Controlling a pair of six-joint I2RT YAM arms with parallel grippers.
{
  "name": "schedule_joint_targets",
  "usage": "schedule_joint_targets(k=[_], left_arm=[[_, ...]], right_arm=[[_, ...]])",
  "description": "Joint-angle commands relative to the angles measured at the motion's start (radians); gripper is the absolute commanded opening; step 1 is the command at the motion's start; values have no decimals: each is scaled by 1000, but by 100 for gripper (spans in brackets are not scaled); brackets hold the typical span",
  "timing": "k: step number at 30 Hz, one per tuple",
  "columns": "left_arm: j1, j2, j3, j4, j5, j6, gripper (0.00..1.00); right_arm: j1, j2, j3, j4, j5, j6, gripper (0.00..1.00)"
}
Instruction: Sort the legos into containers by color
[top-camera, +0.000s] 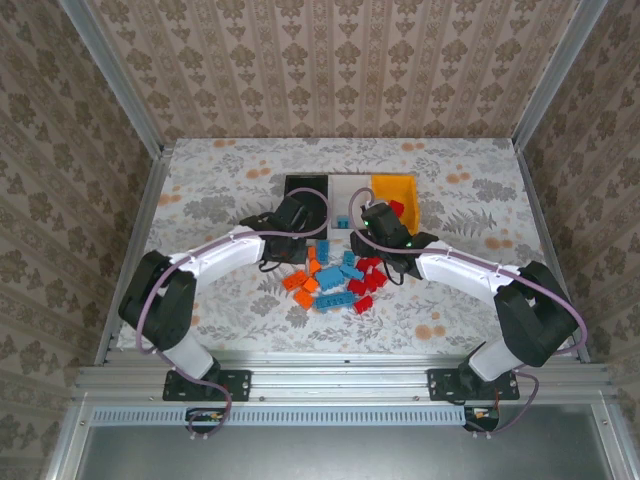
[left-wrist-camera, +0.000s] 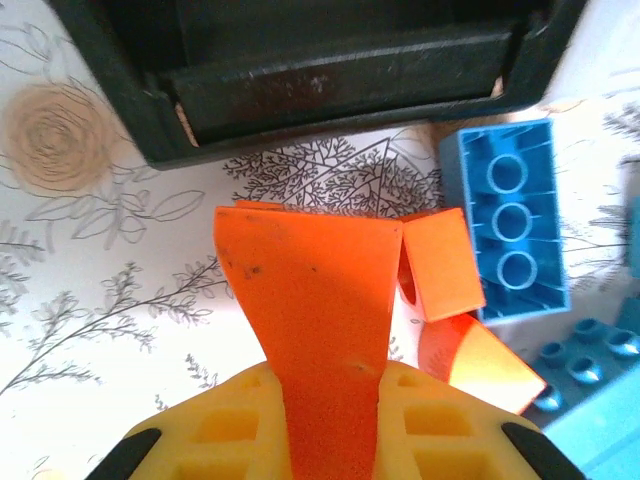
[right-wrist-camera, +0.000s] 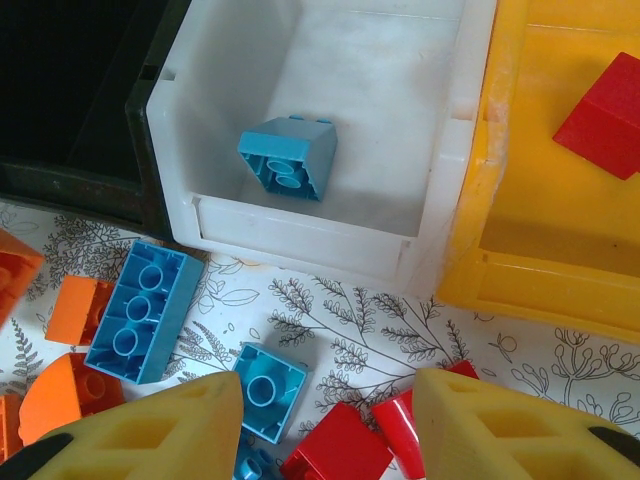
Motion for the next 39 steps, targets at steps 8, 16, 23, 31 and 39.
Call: schedule_joint_targets(k=[8,16,23,31,39], left_arm=[[10,-94,167,-155,-20,46,17],[82,209,514,-226,49,114,19],[101,414,710,-273,85,137,24],[126,495,782,-297,98,109,49],[131,353,778,-318,198,122,75]], right_arm=[[-5,42,26,-71,62,44,45],[-30,61,-11,-104,129,155,57],[-57,72,-36,-77,115,186,65],[-64,116,-36,-58,78,193,67],[-64,162,-42,-13,52,258,72]])
